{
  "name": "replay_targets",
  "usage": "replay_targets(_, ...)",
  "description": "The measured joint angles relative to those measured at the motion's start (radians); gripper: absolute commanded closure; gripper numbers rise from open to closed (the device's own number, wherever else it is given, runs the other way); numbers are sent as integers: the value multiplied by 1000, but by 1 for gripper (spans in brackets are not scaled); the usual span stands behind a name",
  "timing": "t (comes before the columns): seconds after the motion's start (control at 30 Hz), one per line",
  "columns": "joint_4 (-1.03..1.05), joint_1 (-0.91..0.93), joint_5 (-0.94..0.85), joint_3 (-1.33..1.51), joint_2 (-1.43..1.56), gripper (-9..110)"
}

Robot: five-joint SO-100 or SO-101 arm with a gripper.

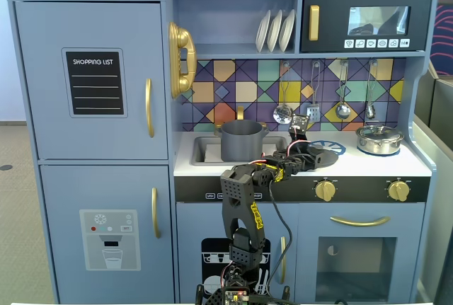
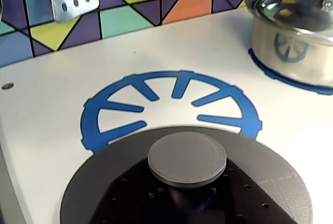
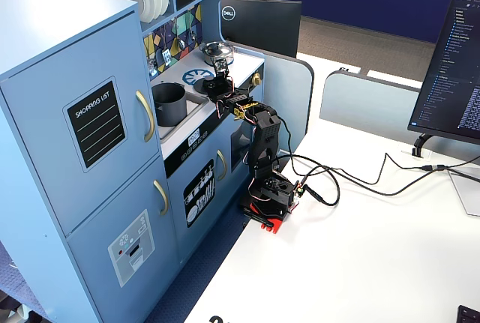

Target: Take off the lid from the gray recipient and place it on the counter

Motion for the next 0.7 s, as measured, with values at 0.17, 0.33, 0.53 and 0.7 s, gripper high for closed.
replay_targets(0.17,-26,12,3,31,-5,98)
replay_targets(0.33,-41,14,5,44,-3,80)
replay_targets(0.53,-43,32,32,46,-3,69)
replay_targets(0.7,-43,46,41,46,-3,70)
